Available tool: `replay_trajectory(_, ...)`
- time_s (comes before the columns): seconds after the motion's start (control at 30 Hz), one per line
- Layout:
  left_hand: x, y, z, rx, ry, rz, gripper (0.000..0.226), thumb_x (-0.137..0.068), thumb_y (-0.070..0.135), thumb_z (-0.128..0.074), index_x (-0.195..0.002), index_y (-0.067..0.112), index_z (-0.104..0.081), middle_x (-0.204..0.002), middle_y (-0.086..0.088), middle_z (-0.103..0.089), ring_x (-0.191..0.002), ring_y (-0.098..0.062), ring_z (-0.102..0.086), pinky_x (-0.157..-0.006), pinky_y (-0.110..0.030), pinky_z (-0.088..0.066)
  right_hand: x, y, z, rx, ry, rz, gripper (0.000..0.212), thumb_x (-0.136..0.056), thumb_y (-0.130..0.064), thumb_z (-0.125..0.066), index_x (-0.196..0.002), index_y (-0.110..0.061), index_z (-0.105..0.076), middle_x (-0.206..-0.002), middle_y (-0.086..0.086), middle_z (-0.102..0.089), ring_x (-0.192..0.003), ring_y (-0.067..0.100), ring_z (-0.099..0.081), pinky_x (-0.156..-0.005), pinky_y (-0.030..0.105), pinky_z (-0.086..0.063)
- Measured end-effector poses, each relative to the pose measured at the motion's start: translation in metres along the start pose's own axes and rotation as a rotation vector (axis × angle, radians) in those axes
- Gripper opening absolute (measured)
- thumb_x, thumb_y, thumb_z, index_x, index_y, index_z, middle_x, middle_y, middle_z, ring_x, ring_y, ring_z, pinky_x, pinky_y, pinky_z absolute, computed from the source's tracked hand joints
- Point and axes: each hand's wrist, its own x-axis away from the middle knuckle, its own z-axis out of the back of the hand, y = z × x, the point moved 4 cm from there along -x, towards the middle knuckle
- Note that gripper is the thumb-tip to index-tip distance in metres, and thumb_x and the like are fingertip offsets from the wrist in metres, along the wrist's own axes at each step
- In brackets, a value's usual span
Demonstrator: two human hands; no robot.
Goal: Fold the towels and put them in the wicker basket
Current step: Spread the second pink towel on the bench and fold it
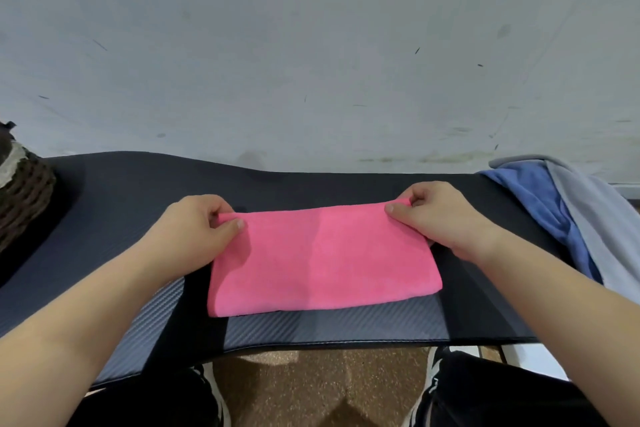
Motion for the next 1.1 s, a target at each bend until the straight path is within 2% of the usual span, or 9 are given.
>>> replay_trajectory(0.2, 0.004, 0.009, -0.002, -0.185, -0.072, -0.046, 0.041, -0.082, 0.044, -0.078, -0.116, 0.037, -0.056, -0.109, 0.011, -0.057, -0.097, -0.011, -0.059, -0.084, -0.033, -0.051, 0.006, -0.008, 0.003, 0.403, 0.143, 0.13, 0.017, -0.088, -0.039, -0.074, -0.099, -0.026, -0.07, -0.084, -0.01, -0.062, -0.078, 0.009, -0.06, -0.066, 0.029, -0.047)
replay_trajectory(0.33, 0.008, 0.014, -0.005, -0.136, -0.106, 0.003, 0.025, -0.082, 0.041, -0.078, -0.099, 0.03, -0.063, -0.092, 0.009, -0.068, -0.084, -0.012, -0.065, -0.074, -0.035, -0.054, 0.03, -0.029, -0.009, 0.5, 0.159, 0.466, 0.045, -0.092, -0.048, -0.067, -0.131, -0.024, -0.066, -0.129, -0.005, -0.061, -0.125, 0.018, -0.054, -0.105, 0.035, -0.045)
replay_trajectory(0.43, 0.008, 0.014, -0.004, -0.136, -0.119, 0.04, 0.027, -0.08, 0.041, -0.079, -0.077, 0.019, -0.064, -0.072, 0.005, -0.068, -0.068, -0.015, -0.063, -0.061, -0.033, -0.048, 0.055, -0.037, -0.038, 0.567, -0.144, 0.531, 0.077, -0.092, -0.068, -0.058, -0.158, -0.036, -0.036, -0.169, -0.004, -0.022, -0.159, 0.018, -0.009, -0.129, 0.04, -0.01)
replay_trajectory(0.5, 0.01, 0.008, -0.001, -0.07, -0.134, 0.09, 0.037, -0.078, 0.043, -0.081, -0.069, 0.015, -0.059, -0.065, 0.004, -0.062, -0.06, -0.016, -0.056, -0.055, -0.031, -0.04, 0.064, -0.023, -0.054, 0.693, -0.338, 0.441, 0.091, -0.09, -0.078, -0.048, -0.162, -0.046, -0.002, -0.17, -0.011, 0.016, -0.155, 0.013, 0.025, -0.128, 0.045, 0.009)
replay_trajectory(0.67, 0.023, 0.013, 0.013, 0.433, -0.074, 0.085, 0.024, -0.087, 0.035, -0.08, -0.082, 0.014, -0.069, -0.077, 0.001, -0.074, -0.074, -0.023, -0.069, -0.068, -0.041, -0.051, 0.061, -0.004, -0.064, 0.85, -0.383, 0.411, 0.099, -0.087, -0.086, -0.035, -0.157, -0.046, 0.023, -0.161, -0.009, 0.043, -0.143, 0.013, 0.047, -0.124, 0.049, 0.021)
replay_trajectory(0.83, 0.033, 0.028, 0.021, 0.561, 0.037, 0.061, 0.02, -0.093, 0.037, -0.074, -0.097, 0.018, -0.07, -0.09, -0.004, -0.079, -0.084, -0.03, -0.076, -0.072, -0.053, -0.06, 0.064, -0.008, -0.071, 0.779, -0.342, 0.432, 0.101, -0.087, -0.085, -0.038, -0.159, -0.044, 0.019, -0.164, -0.007, 0.038, -0.146, 0.013, 0.044, -0.124, 0.048, 0.021)
replay_trajectory(0.93, 0.037, 0.035, 0.023, 0.546, 0.097, 0.08, 0.019, -0.092, 0.038, -0.074, -0.096, 0.02, -0.069, -0.086, -0.002, -0.078, -0.077, -0.023, -0.075, -0.058, -0.038, -0.057, 0.068, -0.021, -0.061, 0.598, -0.324, 0.454, 0.095, -0.09, -0.076, -0.05, -0.163, -0.041, 0.0, -0.171, -0.009, 0.019, -0.153, 0.009, 0.03, -0.127, 0.042, 0.013)
replay_trajectory(1.03, 0.042, 0.047, 0.021, 0.598, 0.11, 0.094, 0.016, -0.093, 0.038, -0.072, -0.097, 0.022, -0.07, -0.083, 0.003, -0.078, -0.075, -0.018, -0.076, -0.057, -0.031, -0.054, 0.066, -0.03, -0.038, 0.385, -0.198, 0.427, 0.079, -0.092, -0.067, -0.058, -0.159, -0.033, -0.034, -0.167, -0.008, -0.024, -0.158, 0.012, -0.009, -0.129, 0.036, -0.012)
replay_trajectory(1.1, 0.044, 0.061, 0.017, 0.626, 0.087, 0.087, 0.015, -0.094, 0.037, -0.071, -0.099, 0.023, -0.07, -0.085, 0.003, -0.078, -0.076, -0.016, -0.076, -0.057, -0.029, -0.054, 0.061, -0.029, -0.018, 0.301, -0.039, 0.406, 0.057, -0.093, -0.059, -0.062, -0.141, -0.028, -0.06, -0.138, -0.01, -0.058, -0.131, 0.006, -0.05, -0.113, 0.028, -0.039)
